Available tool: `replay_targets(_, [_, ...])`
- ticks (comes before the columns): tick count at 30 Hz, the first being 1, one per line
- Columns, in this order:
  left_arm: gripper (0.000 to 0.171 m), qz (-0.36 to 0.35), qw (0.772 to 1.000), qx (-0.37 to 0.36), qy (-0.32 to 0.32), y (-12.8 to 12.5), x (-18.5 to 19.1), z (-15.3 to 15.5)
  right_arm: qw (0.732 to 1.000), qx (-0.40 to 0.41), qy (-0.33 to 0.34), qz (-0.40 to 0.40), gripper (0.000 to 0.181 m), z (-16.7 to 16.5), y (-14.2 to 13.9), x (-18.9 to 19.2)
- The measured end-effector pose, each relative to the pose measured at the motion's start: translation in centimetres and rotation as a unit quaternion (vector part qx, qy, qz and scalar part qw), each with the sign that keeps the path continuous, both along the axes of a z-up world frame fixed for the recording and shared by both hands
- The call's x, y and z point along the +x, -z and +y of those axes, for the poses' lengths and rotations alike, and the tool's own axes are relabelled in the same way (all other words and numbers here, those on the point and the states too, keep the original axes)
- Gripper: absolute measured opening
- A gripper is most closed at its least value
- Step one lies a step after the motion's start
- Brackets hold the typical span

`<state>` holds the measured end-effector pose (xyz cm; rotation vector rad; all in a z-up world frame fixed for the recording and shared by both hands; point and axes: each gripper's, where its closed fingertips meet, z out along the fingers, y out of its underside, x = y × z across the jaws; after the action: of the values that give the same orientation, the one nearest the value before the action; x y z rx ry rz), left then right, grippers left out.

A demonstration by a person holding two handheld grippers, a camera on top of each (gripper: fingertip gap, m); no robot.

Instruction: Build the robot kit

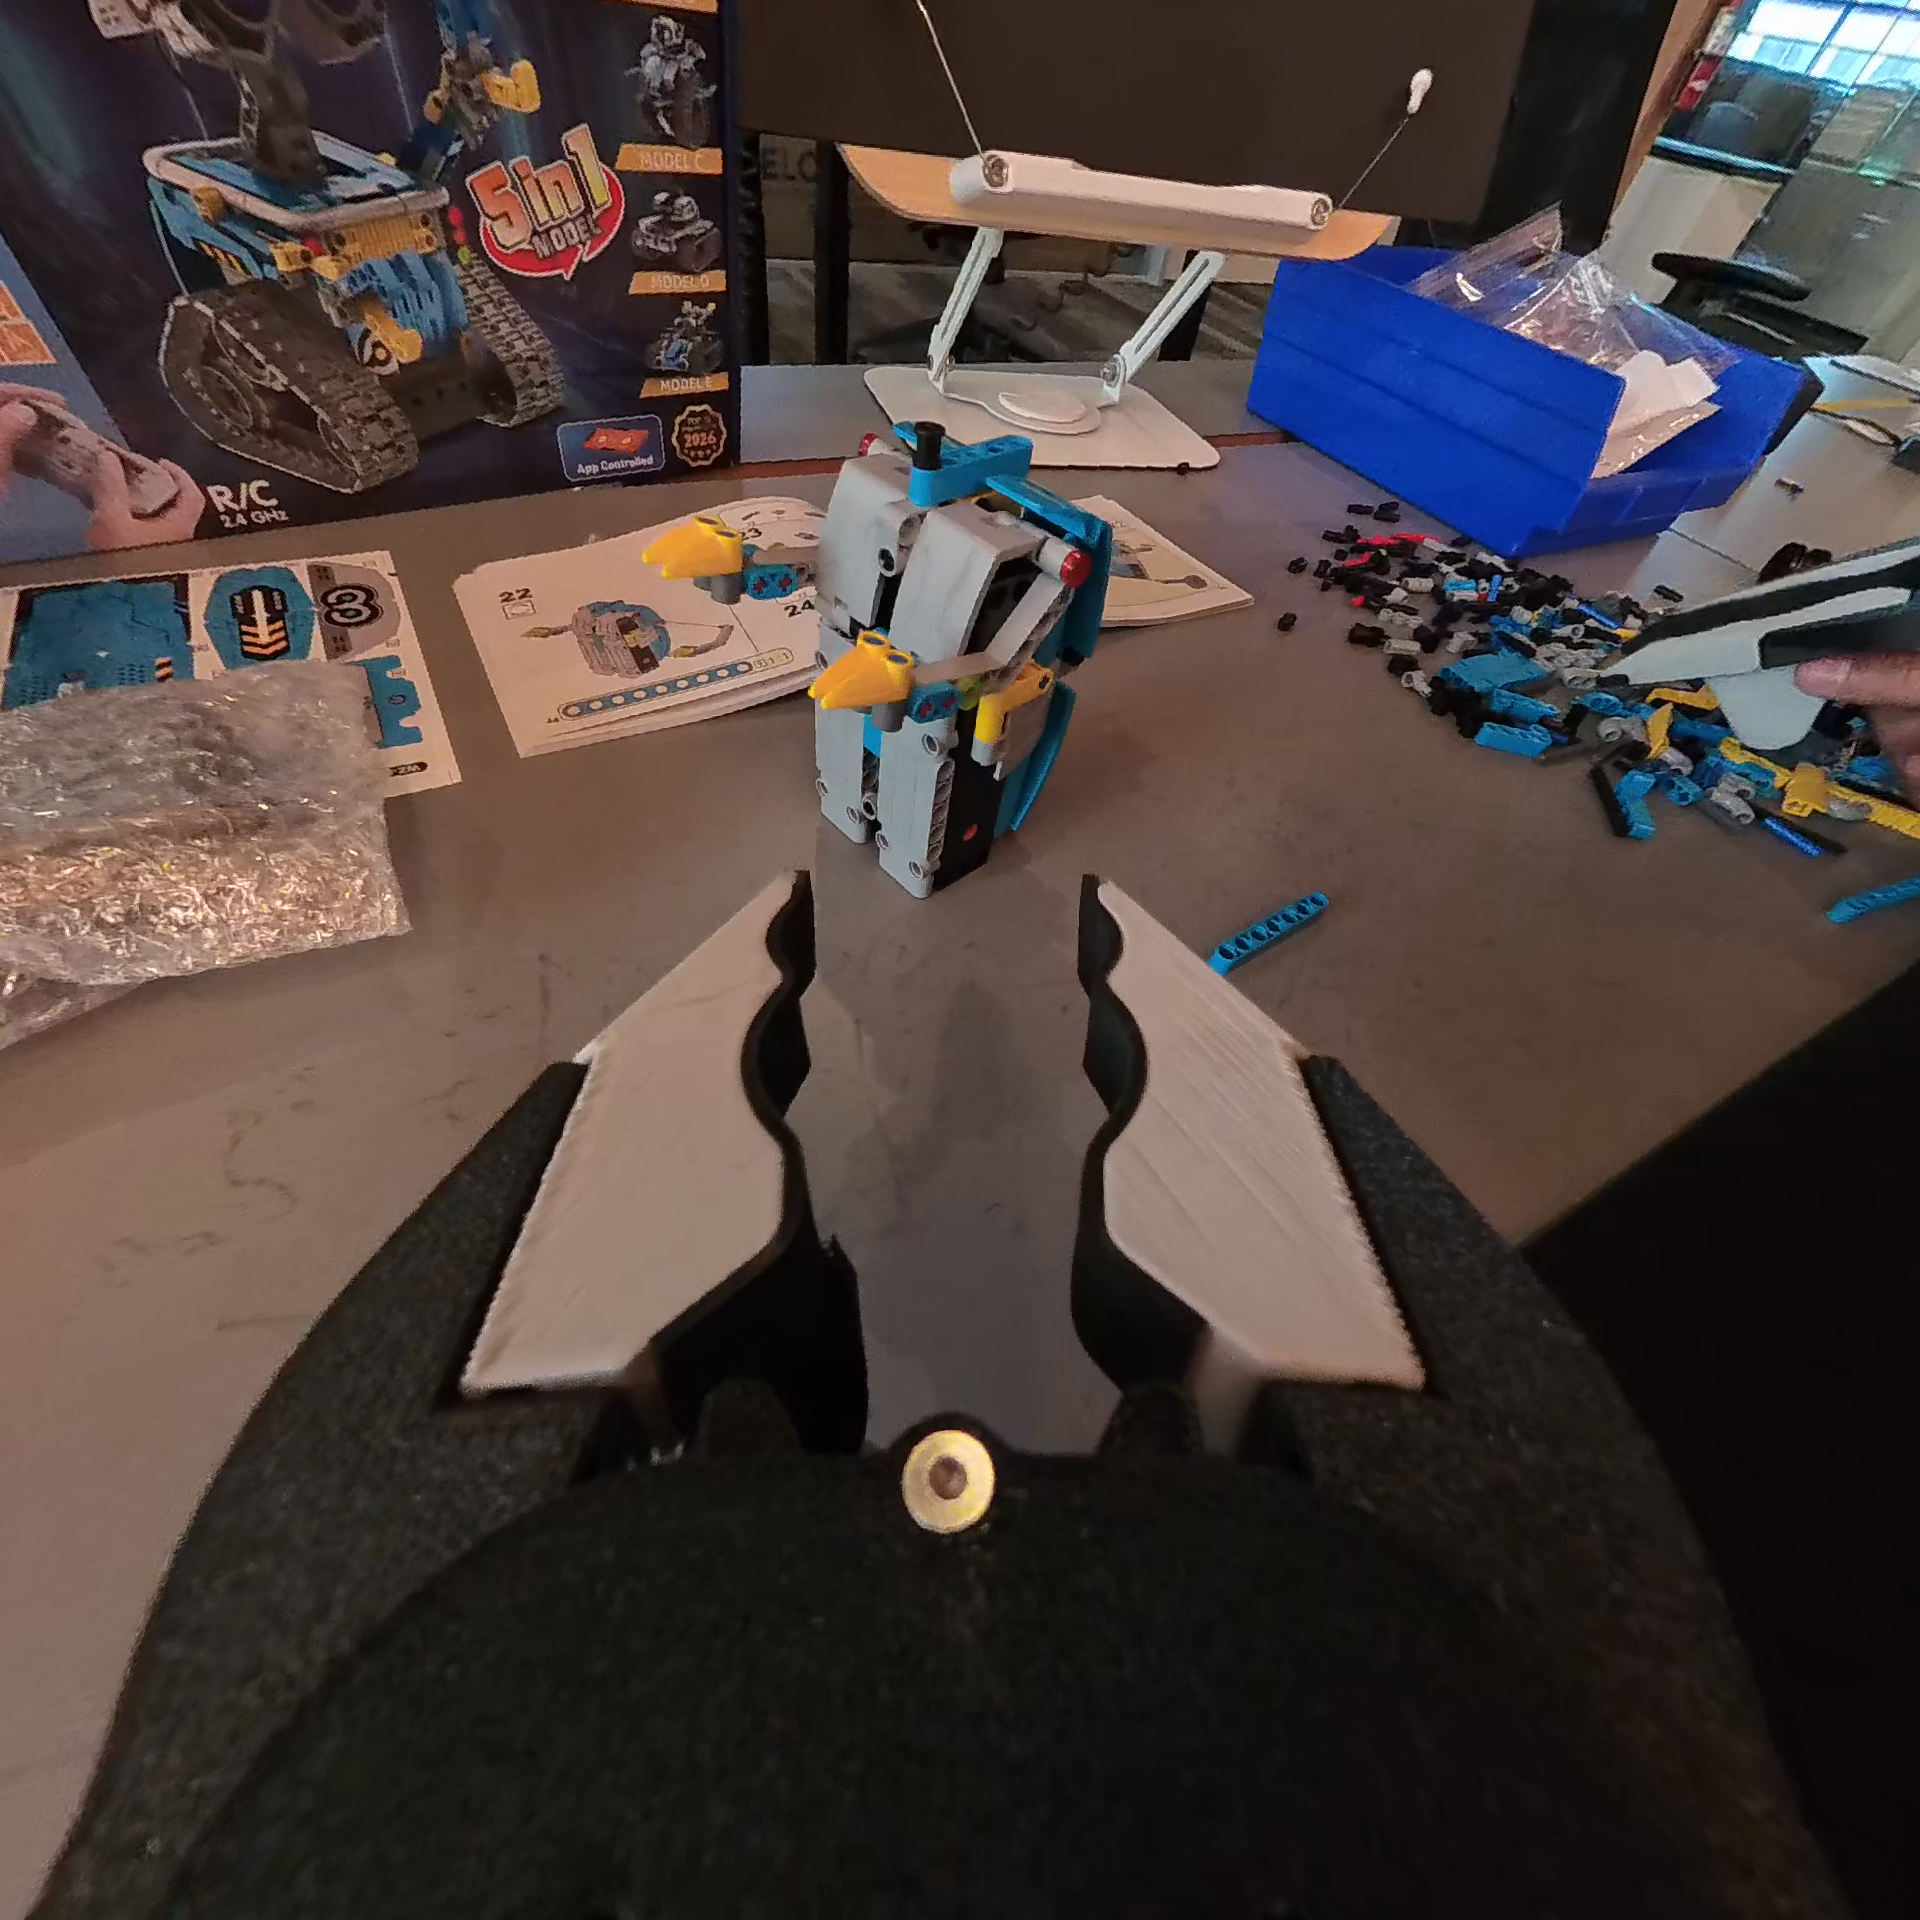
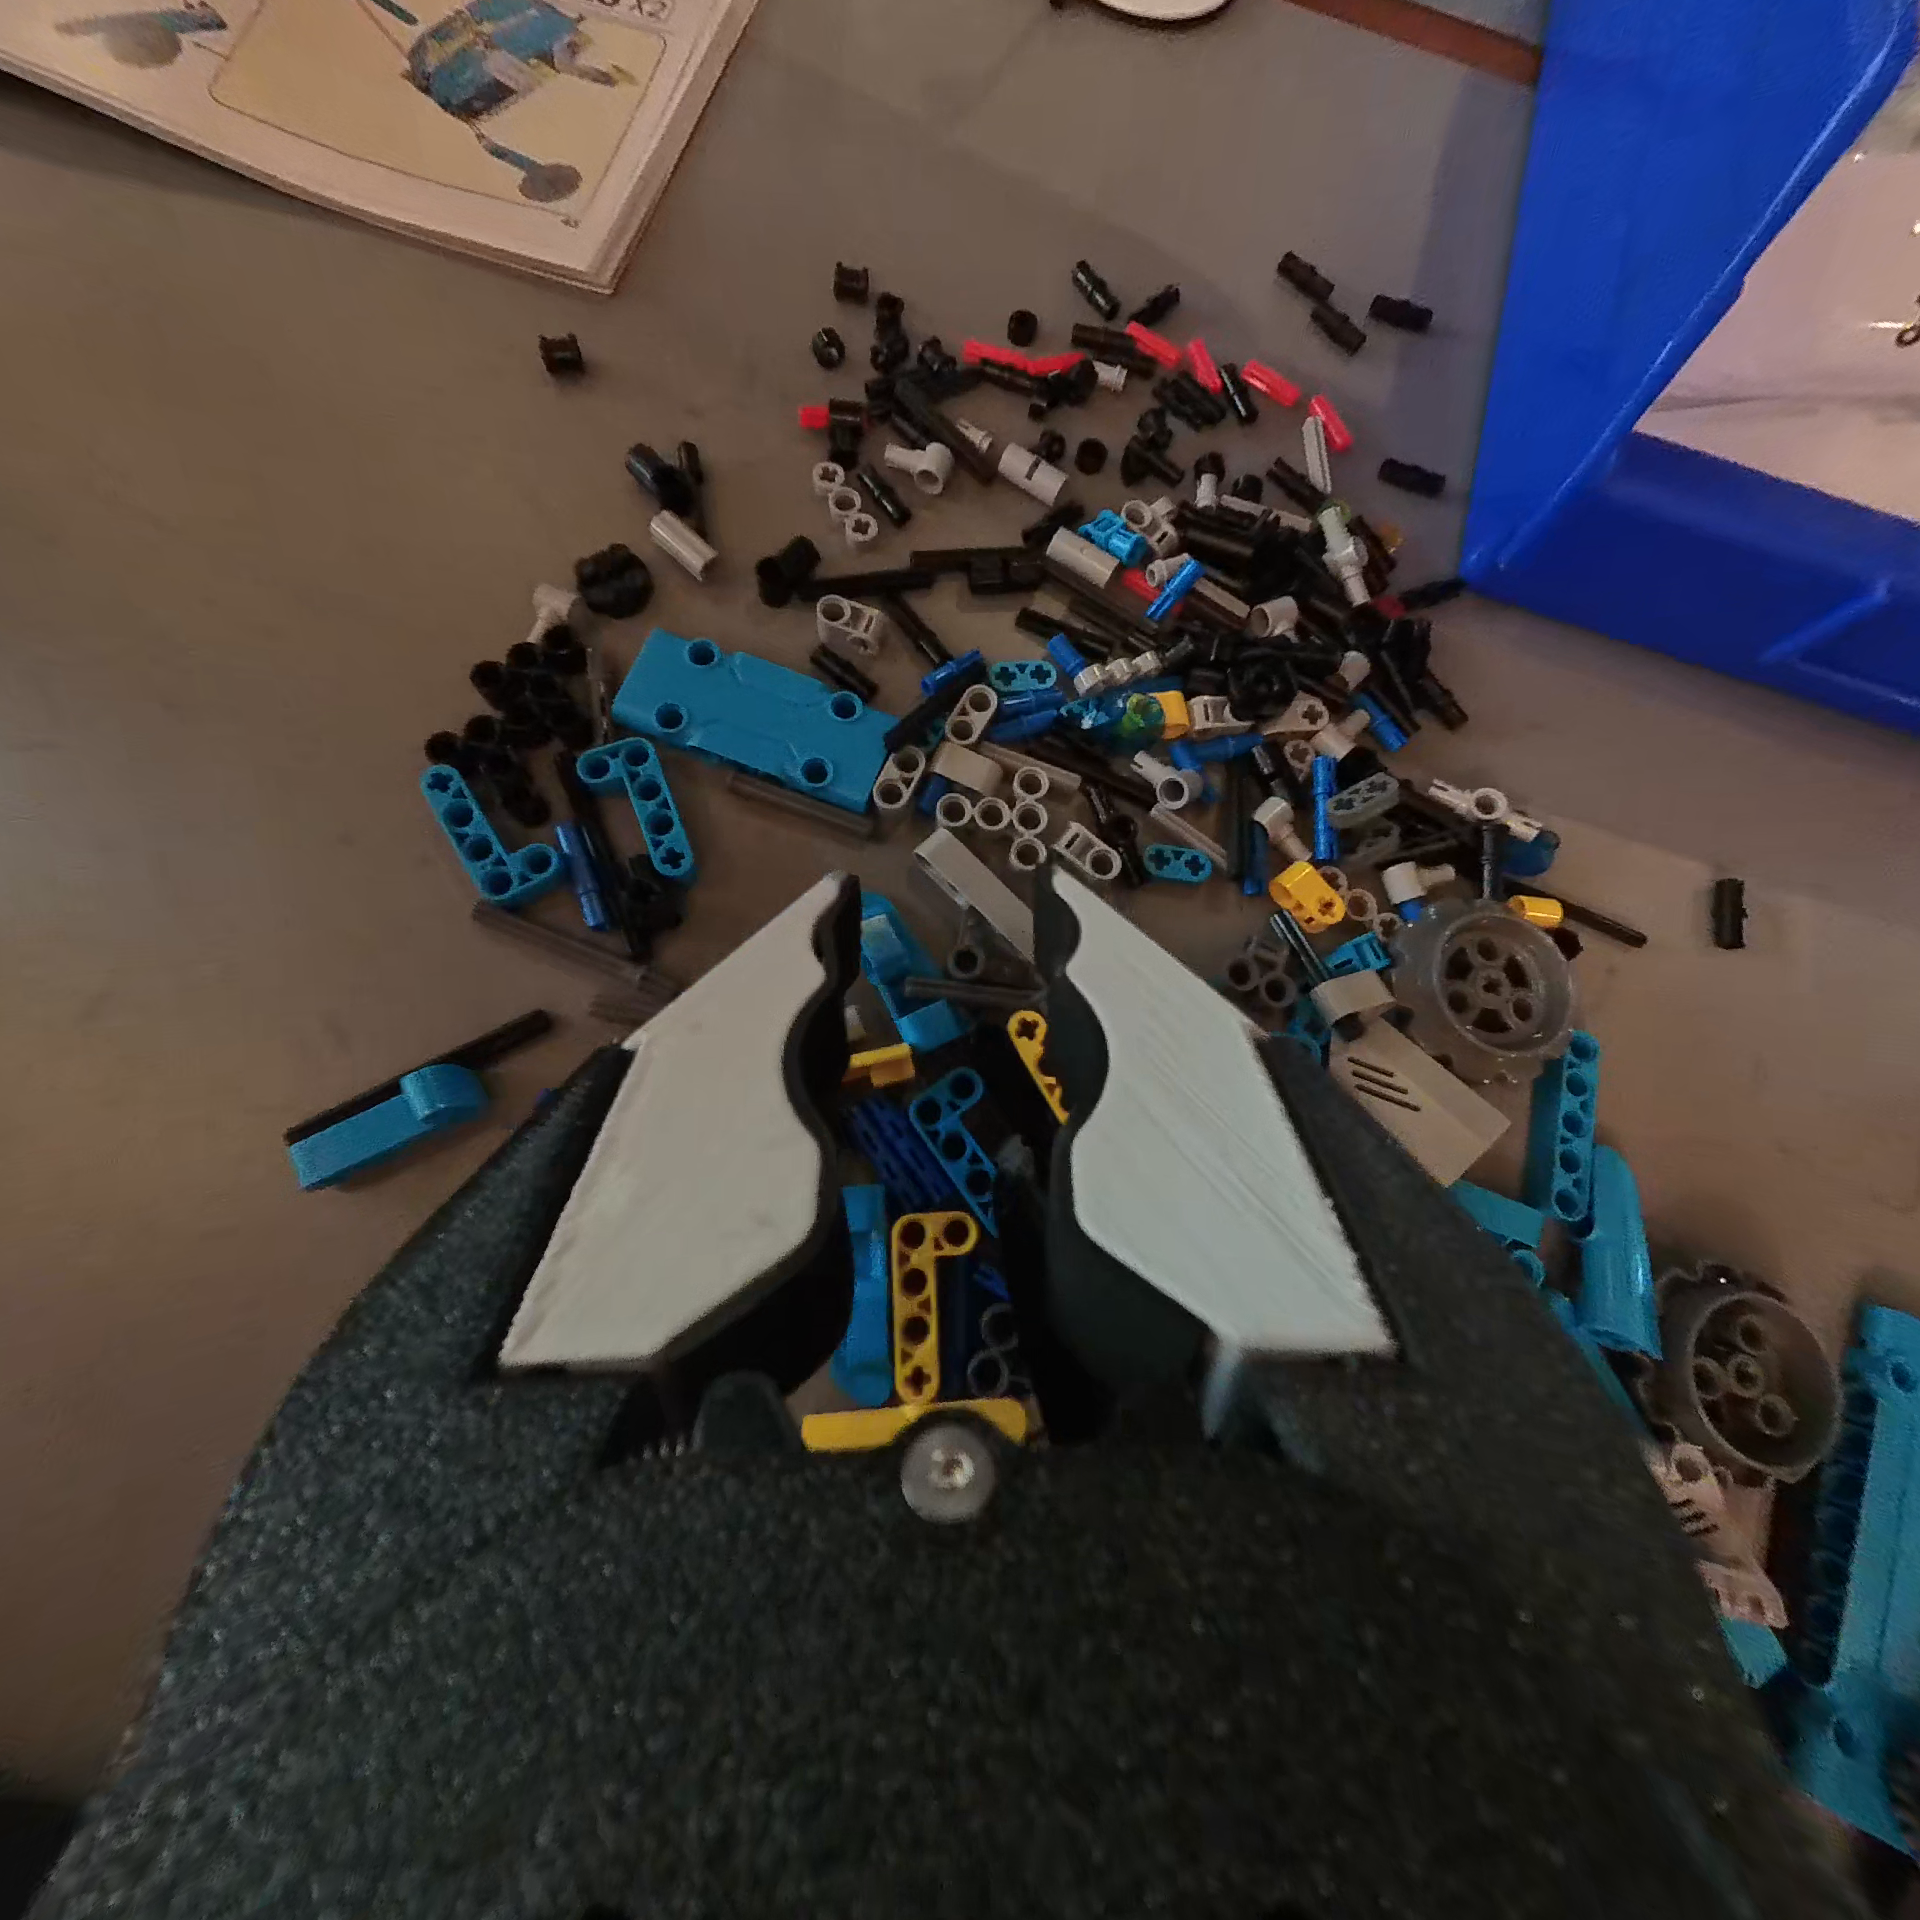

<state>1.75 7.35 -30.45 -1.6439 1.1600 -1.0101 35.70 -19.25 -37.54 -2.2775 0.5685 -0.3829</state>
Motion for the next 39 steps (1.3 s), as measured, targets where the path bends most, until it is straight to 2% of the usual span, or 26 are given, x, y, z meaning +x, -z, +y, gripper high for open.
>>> replay_targets(10, [0.051, 0.005, 1.000, -0.002, 0.001, 0.2, 0.1, 0.0, 1.000, 0.010, 0.017, 0.013, 0.029, -0.6, -0.4, 0.8])
replay_targets(15, [0.051, 0.003, 1.000, -0.005, 0.004, 0.1, 0.1, -0.1, 0.999, -0.002, -0.053, 0.009, 0.023, 2.0, -1.6, 2.1])
replay_targets(17, [0.051, -0.002, 1.000, -0.005, 0.004, 0.0, 0.0, -0.1, 0.996, -0.006, -0.076, 0.044, 0.018, 2.6, -1.0, 3.1])
replay_targets(21, [0.051, -0.009, 1.000, -0.005, -0.001, -0.2, -0.2, 0.1, 0.988, -0.006, -0.101, 0.113, 0.017, 2.9, 0.5, 3.3])
replay_targets(24, [0.051, -0.008, 1.000, -0.010, -0.002, -0.1, -0.2, 0.2, 0.989, -0.029, -0.123, 0.079, 0.018, 3.2, 0.6, 2.9])
replay_targets(39, [0.051, -0.027, 0.998, -0.063, 0.002, -0.2, -0.4, 0.8, 0.988, -0.036, -0.120, 0.091, 0.007, 3.2, 0.9, 2.7])
